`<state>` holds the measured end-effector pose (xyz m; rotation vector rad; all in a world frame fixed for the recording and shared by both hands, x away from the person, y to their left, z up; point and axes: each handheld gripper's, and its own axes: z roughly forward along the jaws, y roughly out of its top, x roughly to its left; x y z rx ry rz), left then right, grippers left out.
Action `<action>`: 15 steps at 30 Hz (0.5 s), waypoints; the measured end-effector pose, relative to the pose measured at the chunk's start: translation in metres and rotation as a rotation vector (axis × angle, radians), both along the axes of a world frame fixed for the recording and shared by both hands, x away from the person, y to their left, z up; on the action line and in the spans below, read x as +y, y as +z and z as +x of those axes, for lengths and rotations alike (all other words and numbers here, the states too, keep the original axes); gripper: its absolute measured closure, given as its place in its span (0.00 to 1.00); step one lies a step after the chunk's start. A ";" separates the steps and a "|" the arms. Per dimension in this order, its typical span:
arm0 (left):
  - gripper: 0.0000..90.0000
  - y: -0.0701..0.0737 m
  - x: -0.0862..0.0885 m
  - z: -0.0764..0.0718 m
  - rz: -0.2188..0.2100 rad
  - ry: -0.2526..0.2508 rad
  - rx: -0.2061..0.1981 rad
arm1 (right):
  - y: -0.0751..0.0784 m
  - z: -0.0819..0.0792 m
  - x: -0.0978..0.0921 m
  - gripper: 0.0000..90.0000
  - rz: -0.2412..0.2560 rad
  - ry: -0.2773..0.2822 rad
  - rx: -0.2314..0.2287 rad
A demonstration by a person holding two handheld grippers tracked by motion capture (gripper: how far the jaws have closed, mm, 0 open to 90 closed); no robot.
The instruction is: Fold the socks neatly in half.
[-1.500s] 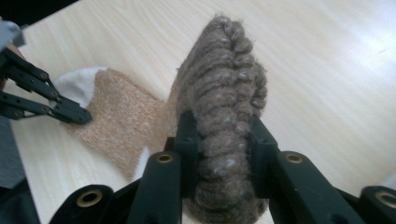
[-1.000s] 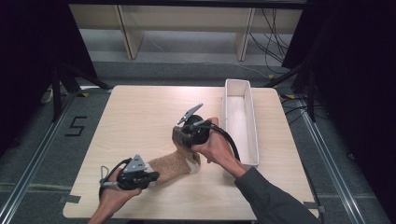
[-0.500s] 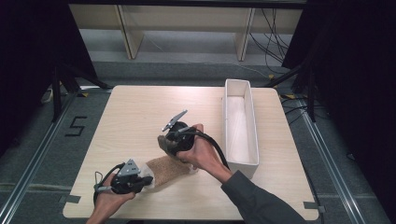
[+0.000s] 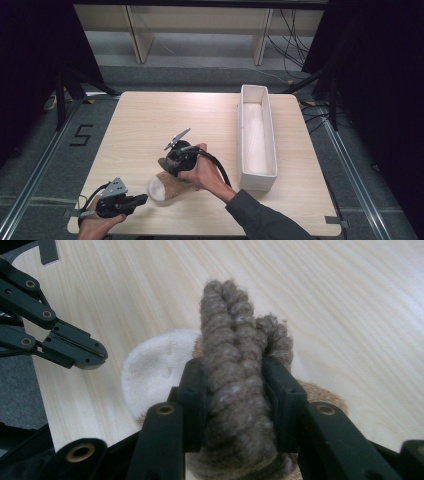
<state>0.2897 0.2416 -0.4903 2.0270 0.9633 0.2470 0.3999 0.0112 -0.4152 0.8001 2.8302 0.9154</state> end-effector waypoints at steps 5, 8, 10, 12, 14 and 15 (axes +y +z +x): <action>0.96 -0.001 -0.001 -0.001 -0.005 0.007 0.006 | -0.007 -0.001 0.006 0.71 0.010 0.006 0.013; 0.96 -0.002 -0.001 -0.002 -0.012 0.011 0.004 | -0.015 -0.004 0.013 0.68 0.024 0.017 0.036; 0.96 -0.002 0.000 -0.002 -0.008 0.010 0.006 | -0.017 -0.006 0.015 0.67 0.026 0.021 0.040; 0.96 -0.001 0.002 -0.003 -0.012 0.011 0.007 | -0.020 -0.008 0.019 0.65 0.028 0.023 0.049; 0.95 -0.001 0.006 -0.004 -0.003 0.006 0.006 | -0.023 -0.010 0.023 0.62 0.025 0.043 0.056; 0.95 -0.001 0.006 -0.004 -0.003 0.006 0.006 | -0.023 -0.010 0.023 0.62 0.025 0.043 0.056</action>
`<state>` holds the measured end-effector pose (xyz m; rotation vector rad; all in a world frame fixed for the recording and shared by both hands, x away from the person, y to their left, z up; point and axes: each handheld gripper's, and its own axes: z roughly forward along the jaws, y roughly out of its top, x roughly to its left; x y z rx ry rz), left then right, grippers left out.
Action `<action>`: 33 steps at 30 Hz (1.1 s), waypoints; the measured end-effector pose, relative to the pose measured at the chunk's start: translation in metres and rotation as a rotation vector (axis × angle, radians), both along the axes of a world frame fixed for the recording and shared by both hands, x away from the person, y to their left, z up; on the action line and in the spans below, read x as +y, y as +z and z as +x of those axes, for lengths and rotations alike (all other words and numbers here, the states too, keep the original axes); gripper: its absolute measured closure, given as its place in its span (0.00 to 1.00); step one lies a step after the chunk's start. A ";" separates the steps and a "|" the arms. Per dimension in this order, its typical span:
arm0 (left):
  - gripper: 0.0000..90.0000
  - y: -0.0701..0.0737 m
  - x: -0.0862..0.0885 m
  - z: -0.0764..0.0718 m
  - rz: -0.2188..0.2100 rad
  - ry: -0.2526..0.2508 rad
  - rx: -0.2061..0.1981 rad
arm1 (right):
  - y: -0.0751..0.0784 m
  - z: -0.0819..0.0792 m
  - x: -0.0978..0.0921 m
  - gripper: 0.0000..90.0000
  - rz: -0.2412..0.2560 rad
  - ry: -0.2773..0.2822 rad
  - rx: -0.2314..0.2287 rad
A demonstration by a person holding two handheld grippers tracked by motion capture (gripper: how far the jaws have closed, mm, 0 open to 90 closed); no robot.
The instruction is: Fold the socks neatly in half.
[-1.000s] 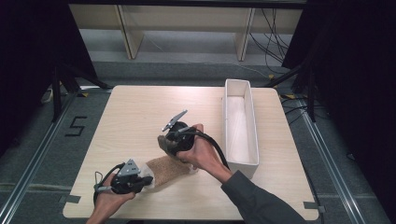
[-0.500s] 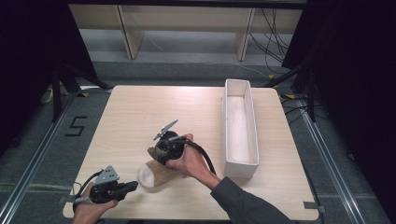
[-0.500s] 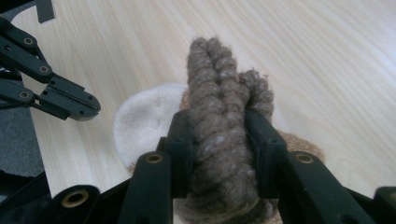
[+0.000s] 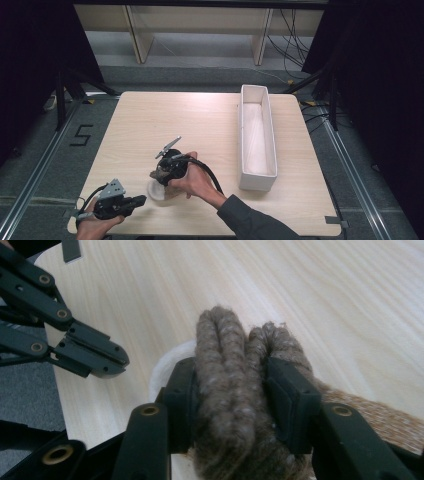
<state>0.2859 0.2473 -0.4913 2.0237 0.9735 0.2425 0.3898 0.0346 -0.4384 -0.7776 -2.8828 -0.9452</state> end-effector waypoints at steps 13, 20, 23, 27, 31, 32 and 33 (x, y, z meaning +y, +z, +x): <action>0.94 -0.001 0.005 -0.001 -0.024 0.033 -0.007 | 0.012 -0.012 0.005 0.56 0.083 0.051 0.037; 0.95 0.005 0.003 -0.002 -0.040 0.035 -0.027 | 0.027 -0.006 -0.012 0.68 0.096 0.046 0.009; 0.96 0.007 0.000 0.000 -0.030 0.019 -0.032 | 0.028 0.002 -0.030 0.71 0.079 0.041 -0.031; 0.96 0.007 -0.009 0.008 -0.035 0.020 -0.039 | 0.024 -0.003 -0.036 0.71 0.059 0.038 0.007; 0.96 0.005 -0.015 0.018 0.022 -0.008 -0.027 | 0.016 -0.014 -0.035 0.68 0.046 0.072 0.023; 0.96 0.003 -0.018 0.020 -0.001 0.003 -0.026 | 0.013 -0.017 -0.033 0.66 0.043 0.084 0.023; 0.96 0.003 -0.017 0.022 0.044 -0.018 -0.021 | 0.010 -0.018 -0.031 0.65 0.037 0.095 0.016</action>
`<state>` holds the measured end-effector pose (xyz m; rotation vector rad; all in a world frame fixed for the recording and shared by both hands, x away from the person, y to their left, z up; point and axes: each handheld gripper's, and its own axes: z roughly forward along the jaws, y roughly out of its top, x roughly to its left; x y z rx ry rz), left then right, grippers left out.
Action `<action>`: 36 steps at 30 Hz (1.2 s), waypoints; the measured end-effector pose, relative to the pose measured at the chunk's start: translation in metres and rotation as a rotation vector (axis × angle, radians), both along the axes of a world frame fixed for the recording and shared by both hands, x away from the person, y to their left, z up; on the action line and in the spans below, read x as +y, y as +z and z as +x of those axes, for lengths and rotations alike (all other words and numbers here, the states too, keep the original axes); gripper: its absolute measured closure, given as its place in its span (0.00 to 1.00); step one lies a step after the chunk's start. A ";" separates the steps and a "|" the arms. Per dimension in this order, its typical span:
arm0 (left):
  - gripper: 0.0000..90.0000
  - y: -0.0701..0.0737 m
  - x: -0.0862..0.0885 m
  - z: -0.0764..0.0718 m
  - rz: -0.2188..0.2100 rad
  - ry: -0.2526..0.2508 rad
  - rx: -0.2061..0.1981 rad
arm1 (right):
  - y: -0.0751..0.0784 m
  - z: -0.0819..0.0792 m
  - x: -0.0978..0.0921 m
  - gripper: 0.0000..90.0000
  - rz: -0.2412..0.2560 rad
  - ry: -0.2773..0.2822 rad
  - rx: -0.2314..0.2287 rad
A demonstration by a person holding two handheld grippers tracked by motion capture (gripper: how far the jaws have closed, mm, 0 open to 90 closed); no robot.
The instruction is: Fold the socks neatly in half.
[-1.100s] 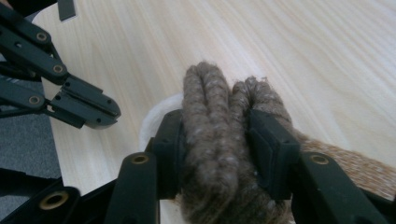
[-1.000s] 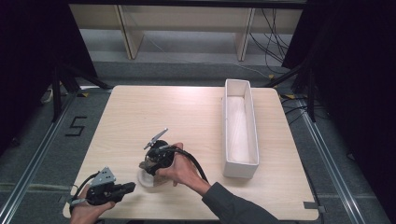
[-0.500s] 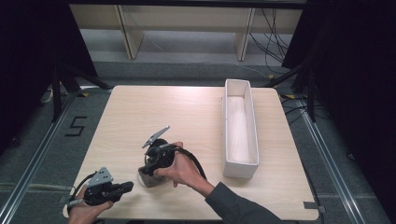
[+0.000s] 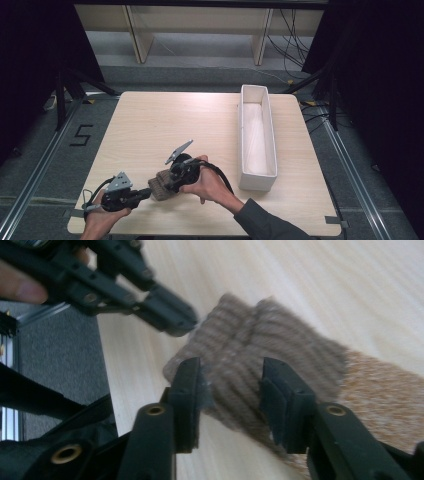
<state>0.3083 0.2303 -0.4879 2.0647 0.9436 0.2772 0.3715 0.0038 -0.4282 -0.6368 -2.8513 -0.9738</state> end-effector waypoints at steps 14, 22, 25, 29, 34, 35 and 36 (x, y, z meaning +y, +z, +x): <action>0.99 -0.007 -0.008 0.004 0.016 0.012 0.008 | 0.006 -0.003 0.021 0.91 -0.024 0.048 -0.128; 0.99 -0.007 -0.009 0.006 0.030 0.021 0.004 | -0.020 -0.013 0.030 0.90 -0.078 0.125 -0.069; 0.98 -0.007 -0.008 0.007 0.021 0.024 0.007 | -0.029 -0.012 0.027 0.90 -0.065 0.120 -0.054; 0.96 -0.003 -0.007 0.006 0.003 0.048 -0.011 | -0.028 -0.011 0.021 0.85 -0.039 0.087 -0.028; 0.96 0.014 -0.002 0.003 -0.026 0.063 -0.065 | -0.008 -0.003 0.001 0.78 0.086 0.028 -0.001; 0.96 0.014 -0.002 0.003 -0.026 0.063 -0.065 | -0.008 -0.003 0.001 0.78 0.086 0.028 -0.001; 0.96 0.015 -0.005 0.003 -0.047 0.068 -0.071 | 0.002 0.002 -0.010 0.78 0.107 0.004 -0.034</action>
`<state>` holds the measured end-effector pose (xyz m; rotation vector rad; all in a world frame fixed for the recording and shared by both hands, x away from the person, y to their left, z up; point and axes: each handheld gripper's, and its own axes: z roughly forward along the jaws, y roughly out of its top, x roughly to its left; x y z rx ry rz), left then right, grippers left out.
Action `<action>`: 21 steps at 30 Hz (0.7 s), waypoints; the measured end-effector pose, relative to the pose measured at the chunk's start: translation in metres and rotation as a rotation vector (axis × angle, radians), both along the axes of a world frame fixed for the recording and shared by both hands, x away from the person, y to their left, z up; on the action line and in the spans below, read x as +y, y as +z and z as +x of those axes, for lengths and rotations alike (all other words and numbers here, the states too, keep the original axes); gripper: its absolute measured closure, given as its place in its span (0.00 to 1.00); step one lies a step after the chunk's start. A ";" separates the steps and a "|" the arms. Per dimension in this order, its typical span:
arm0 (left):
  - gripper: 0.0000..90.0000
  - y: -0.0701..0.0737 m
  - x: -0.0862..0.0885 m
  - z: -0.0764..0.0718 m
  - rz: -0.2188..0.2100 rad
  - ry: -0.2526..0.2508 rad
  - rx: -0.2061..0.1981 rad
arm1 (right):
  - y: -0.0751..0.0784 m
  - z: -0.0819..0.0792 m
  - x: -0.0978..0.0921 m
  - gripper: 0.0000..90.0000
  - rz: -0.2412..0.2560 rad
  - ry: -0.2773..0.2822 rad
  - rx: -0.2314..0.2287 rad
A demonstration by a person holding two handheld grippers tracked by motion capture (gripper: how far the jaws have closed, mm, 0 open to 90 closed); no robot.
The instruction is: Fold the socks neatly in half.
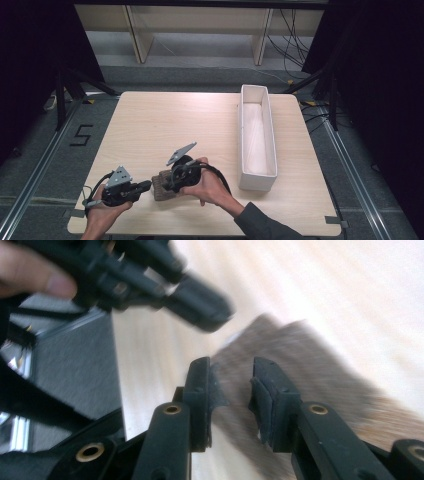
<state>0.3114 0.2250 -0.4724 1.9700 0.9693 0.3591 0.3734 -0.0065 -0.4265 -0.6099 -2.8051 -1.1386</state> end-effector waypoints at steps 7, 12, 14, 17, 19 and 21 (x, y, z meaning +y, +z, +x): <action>0.95 0.014 -0.027 0.008 0.001 -0.064 -0.034 | 0.003 0.011 -0.032 0.83 -0.073 -0.128 -0.008; 0.95 0.008 -0.037 0.019 0.028 -0.090 -0.012 | -0.017 0.018 -0.052 0.86 -0.116 -0.163 0.009; 0.96 0.000 -0.036 0.022 0.051 -0.098 0.012 | -0.020 0.018 -0.056 0.87 -0.129 -0.166 0.016; 0.96 -0.008 -0.030 0.026 0.085 -0.083 0.031 | -0.030 0.016 -0.063 0.89 -0.146 -0.169 0.028; 0.97 -0.012 -0.028 0.028 0.050 -0.075 0.049 | -0.037 0.013 -0.066 0.89 -0.144 -0.162 0.039; 0.98 -0.013 -0.029 0.028 0.063 -0.073 0.044 | -0.044 0.011 -0.068 0.90 -0.113 -0.160 0.019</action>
